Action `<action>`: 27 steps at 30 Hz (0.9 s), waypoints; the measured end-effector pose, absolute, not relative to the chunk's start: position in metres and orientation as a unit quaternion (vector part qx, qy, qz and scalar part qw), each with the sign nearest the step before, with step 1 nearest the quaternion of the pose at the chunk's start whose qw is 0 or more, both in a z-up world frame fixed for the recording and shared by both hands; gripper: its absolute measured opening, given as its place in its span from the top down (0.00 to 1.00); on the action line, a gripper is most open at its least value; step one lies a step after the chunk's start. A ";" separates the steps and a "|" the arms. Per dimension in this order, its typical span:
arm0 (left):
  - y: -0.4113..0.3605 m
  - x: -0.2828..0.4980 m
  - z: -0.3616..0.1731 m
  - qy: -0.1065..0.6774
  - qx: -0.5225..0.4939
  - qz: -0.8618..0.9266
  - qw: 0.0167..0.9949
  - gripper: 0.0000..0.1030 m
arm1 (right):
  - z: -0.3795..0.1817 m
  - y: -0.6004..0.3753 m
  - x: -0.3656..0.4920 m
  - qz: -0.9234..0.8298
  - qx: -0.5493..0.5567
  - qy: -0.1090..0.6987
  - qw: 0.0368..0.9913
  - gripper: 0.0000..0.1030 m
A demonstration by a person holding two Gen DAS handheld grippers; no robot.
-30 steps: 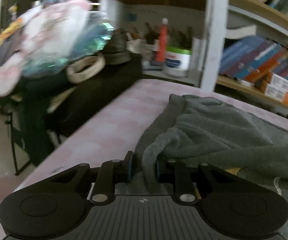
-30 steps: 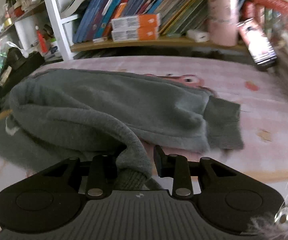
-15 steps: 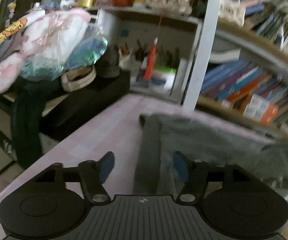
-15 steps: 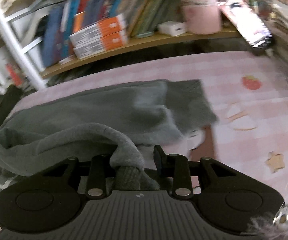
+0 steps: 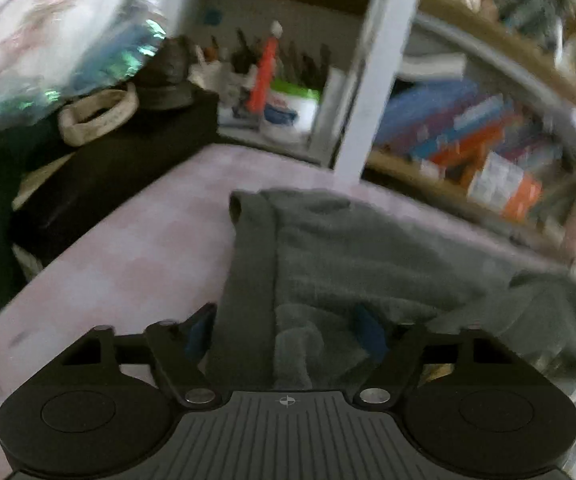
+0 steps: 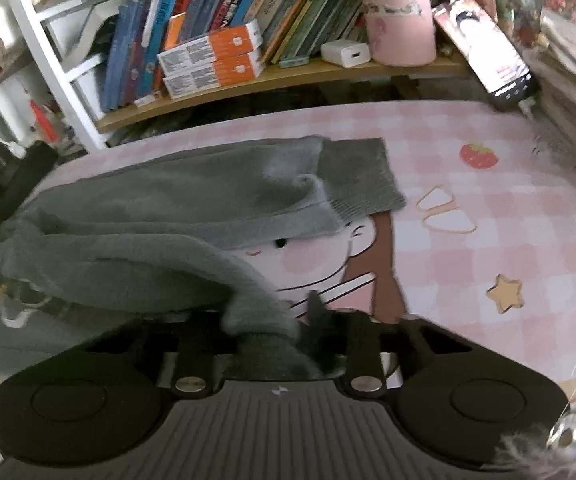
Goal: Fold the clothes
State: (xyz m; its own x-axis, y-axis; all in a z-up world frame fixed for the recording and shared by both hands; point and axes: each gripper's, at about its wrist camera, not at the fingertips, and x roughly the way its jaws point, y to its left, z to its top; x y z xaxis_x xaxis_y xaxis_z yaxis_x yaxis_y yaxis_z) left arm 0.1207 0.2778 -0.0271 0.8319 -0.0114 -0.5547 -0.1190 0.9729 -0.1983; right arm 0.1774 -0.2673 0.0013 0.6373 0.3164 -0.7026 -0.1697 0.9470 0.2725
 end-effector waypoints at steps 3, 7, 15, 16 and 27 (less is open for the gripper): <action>0.283 0.145 -0.028 0.301 -0.075 0.024 0.950 0.56 | 0.006 -0.264 0.165 0.149 0.107 0.408 0.894 0.87; 0.309 0.181 -0.029 0.295 -0.114 0.042 0.948 0.57 | 0.011 -0.264 0.146 0.196 0.157 0.426 0.869 0.87; 0.317 0.173 -0.025 0.274 -0.129 0.073 0.950 0.47 | 0.005 -0.276 0.148 0.161 0.221 0.435 0.858 0.74; 0.316 0.164 -0.022 0.264 -0.131 0.078 0.952 0.41 | 0.006 -0.277 0.149 0.140 0.210 0.432 0.866 0.60; 0.298 0.082 0.007 0.107 -0.171 0.053 0.978 0.01 | 0.035 -0.270 0.127 0.031 0.049 0.318 0.946 0.33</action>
